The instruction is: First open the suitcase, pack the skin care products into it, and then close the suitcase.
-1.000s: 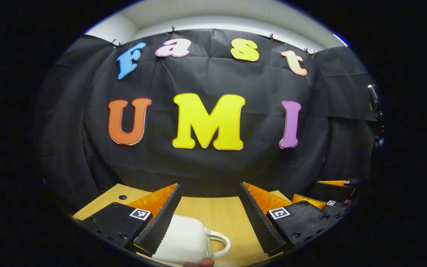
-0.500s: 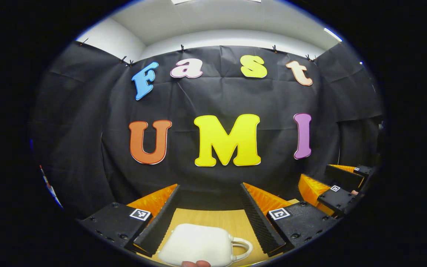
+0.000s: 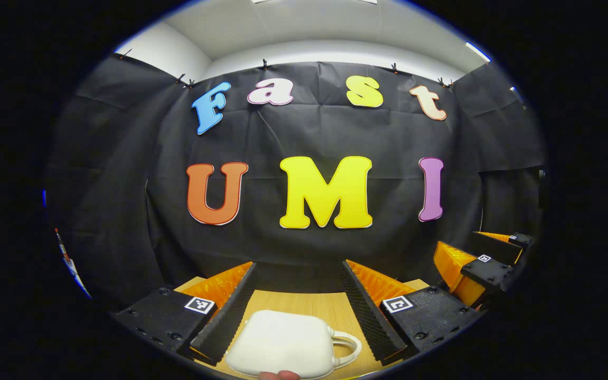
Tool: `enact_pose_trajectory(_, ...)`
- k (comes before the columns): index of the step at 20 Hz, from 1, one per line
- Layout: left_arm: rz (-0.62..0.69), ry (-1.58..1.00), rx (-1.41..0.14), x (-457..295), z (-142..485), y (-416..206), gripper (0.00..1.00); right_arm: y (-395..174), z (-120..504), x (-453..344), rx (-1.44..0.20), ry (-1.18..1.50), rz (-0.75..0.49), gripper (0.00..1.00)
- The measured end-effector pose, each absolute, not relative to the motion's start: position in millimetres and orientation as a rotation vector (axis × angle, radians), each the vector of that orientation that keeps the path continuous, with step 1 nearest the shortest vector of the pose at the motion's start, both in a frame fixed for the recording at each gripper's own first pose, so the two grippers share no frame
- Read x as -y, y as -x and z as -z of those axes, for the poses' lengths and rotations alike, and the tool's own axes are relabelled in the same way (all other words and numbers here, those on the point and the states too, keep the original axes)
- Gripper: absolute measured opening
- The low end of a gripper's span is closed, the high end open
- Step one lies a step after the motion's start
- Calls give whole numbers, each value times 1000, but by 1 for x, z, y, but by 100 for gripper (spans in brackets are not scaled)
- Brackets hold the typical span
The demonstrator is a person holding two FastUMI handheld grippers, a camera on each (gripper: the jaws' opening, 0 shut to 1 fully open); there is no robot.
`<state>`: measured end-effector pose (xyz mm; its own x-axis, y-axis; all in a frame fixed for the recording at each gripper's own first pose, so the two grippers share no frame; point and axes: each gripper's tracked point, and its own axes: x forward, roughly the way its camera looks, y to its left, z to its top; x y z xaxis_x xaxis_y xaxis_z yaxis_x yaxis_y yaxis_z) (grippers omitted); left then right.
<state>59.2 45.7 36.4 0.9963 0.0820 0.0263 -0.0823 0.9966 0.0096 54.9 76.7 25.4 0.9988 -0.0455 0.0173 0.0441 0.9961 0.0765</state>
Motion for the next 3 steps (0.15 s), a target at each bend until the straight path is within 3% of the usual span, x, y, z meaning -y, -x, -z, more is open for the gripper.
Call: enact_pose_trajectory(3,-78,-31,18,-46,-32,-61,99,-55,-21,-80,15,-61,46,80)
